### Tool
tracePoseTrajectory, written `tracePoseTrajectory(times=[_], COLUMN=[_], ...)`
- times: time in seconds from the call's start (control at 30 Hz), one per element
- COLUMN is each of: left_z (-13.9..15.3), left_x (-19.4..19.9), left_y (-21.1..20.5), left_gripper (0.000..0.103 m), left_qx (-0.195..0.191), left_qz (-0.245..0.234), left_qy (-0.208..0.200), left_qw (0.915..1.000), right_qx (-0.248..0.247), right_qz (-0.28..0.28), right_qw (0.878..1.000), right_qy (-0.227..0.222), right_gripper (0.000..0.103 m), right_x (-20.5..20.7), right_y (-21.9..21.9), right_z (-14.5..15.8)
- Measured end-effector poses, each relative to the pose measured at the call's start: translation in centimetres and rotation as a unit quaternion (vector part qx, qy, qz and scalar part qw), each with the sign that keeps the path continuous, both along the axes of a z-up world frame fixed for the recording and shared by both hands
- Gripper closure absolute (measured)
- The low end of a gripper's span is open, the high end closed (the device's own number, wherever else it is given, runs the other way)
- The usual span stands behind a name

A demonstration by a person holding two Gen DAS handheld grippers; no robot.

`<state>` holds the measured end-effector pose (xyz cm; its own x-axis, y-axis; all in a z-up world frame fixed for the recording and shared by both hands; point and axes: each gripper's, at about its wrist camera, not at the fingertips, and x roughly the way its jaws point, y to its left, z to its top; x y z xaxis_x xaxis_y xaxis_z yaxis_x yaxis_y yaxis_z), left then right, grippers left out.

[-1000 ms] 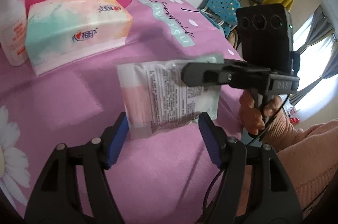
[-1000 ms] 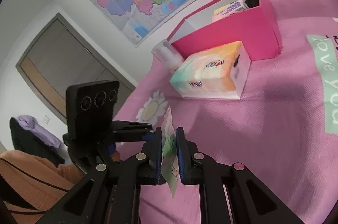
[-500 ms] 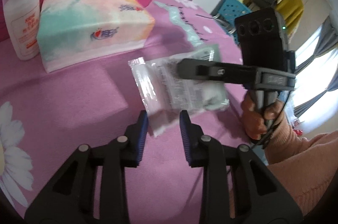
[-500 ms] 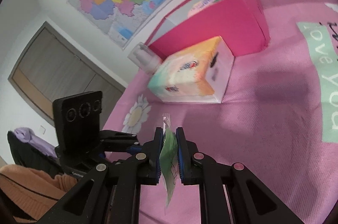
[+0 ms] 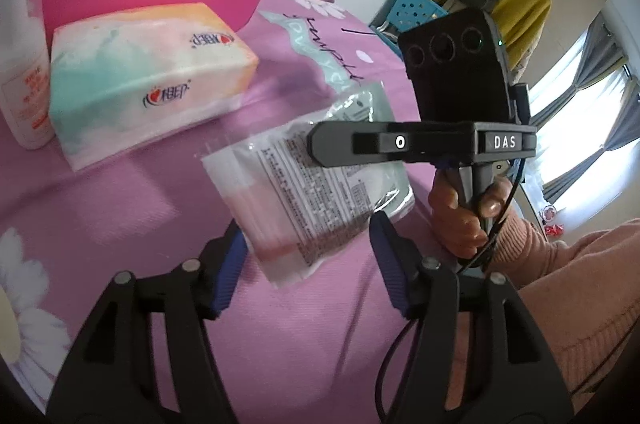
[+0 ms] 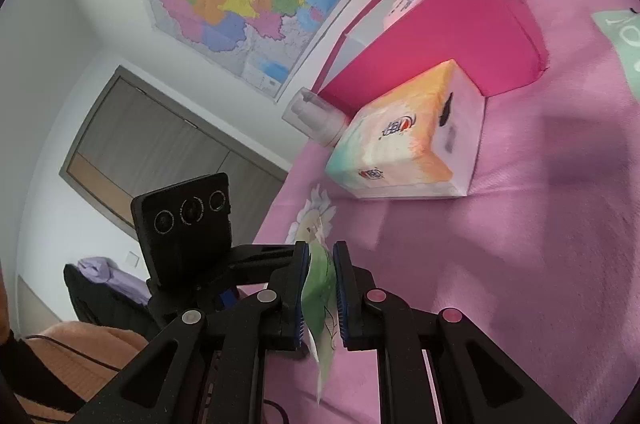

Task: Organize soft objects
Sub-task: 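Lift the plastic bag with the right gripper and carry it toward the pink box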

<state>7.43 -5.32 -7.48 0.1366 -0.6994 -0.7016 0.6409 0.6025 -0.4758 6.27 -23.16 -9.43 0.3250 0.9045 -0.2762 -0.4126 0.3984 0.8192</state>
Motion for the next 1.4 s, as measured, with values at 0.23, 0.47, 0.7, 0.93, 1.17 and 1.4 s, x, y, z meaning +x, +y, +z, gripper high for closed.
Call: tracePoseTrajectory(times=[0.23, 0.47, 0.7, 0.93, 1.17, 1.4], left_z=[-0.1, -1.0, -0.7, -0.8, -0.3, 0.7], left_x=[0.3, 0.8, 0.5, 0.1, -0.9, -1.5], left_y=[1.0, 1.2, 0.8, 0.0, -0.9, -0.9], left_gripper=[0.087, 0.096, 0.096, 0.092, 0.091, 0.09], left_qx=[-0.027, -0.007, 0.008, 0.031, 0.068, 0.087], left_qz=[0.053, 0.081, 0.082, 0.074, 0.085, 0.095], left_qy=[0.017, 0.025, 0.005, 0.0, -0.023, -0.049], left_qw=[0.9981, 0.9964, 0.9966, 0.9968, 0.9938, 0.9905], right_qx=[-0.03, -0.087, -0.126, -0.191, -0.184, -0.188], right_qz=[-0.021, -0.059, -0.071, -0.076, -0.077, -0.073], right_qw=[0.999, 0.993, 0.988, 0.978, 0.98, 0.979], right_qy=[0.018, 0.058, 0.054, 0.027, 0.013, -0.002], right_gripper=[0.09, 0.068, 0.052, 0.086, 0.088, 0.087], right_x=[0.4, 0.7, -0.7, -2.5, -2.6, -2.9], right_y=[-0.3, -0.2, -1.6, -1.8, -1.2, -0.3], right_z=[-0.5, -1.5, -1.0, -0.9, -0.6, 0.3])
